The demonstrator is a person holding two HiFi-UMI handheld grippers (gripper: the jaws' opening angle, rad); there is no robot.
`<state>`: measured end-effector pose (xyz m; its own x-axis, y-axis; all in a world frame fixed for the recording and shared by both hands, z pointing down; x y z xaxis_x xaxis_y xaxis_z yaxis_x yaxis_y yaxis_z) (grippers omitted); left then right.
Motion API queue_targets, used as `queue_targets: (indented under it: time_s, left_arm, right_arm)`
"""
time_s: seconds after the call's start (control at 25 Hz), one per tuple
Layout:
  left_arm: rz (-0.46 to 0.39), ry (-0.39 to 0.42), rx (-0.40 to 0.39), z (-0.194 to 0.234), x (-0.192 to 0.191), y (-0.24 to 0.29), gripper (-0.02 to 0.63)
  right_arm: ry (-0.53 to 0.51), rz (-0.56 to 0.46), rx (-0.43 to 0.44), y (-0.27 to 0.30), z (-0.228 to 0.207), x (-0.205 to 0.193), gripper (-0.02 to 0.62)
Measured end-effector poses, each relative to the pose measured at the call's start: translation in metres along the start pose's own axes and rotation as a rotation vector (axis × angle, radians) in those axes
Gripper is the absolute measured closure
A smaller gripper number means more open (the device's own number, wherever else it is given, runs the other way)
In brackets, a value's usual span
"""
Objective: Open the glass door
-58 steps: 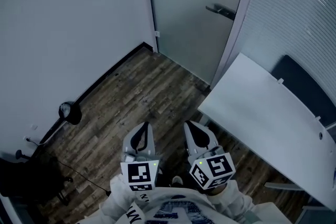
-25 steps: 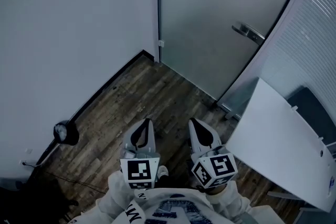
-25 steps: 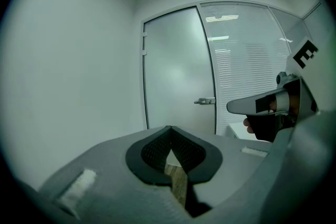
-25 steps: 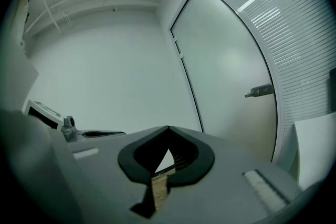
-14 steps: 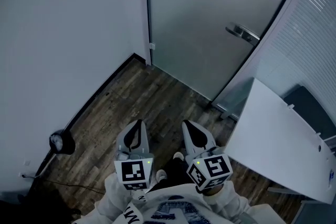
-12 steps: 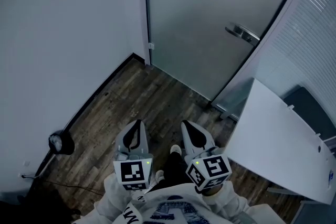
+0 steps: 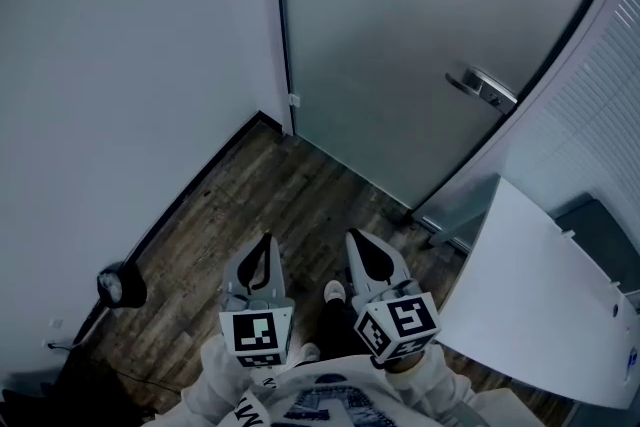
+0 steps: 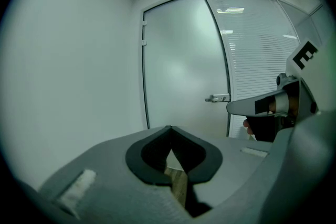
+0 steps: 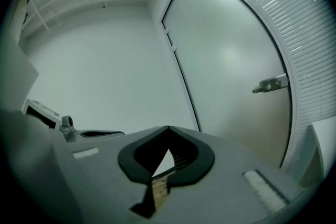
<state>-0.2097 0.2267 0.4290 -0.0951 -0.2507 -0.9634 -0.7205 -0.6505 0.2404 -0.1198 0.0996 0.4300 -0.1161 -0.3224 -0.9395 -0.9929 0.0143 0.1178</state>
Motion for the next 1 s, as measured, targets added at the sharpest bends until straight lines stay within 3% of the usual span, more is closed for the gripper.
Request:
queue_targets:
  time_s: [0.36,0.76,1.0]
  left_arm:
    - [0.003,0.034,-0.068,-0.04,0.024,0.108,0.601]
    - [-0.048,0.077,-0.225,-0.121,0.067,0.206,0.601]
    - [-0.057,0.097,-0.347,-0.161,0.08,0.243,0.601]
  right_arm:
    - [0.028,-0.024,-0.077,0.038,-0.095,0.03,0.592]
    - [0.056,-0.089,-0.241,0.035,-0.199,0.064,0.592]
    - [0.076,-0.118,-0.374,0.017,-0.239,0.075,0.592]
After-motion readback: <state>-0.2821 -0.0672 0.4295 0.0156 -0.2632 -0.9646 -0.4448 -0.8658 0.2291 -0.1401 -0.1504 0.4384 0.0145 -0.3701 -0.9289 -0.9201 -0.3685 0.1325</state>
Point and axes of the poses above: the fingertips, and each gripper's own axes: y forward along the fingers, z to its left, x out of its top, the point moved 3 cm from there along -y, backward along the fingers, and after that the axes turned 8 degrees about x, right-handed, at the moved point
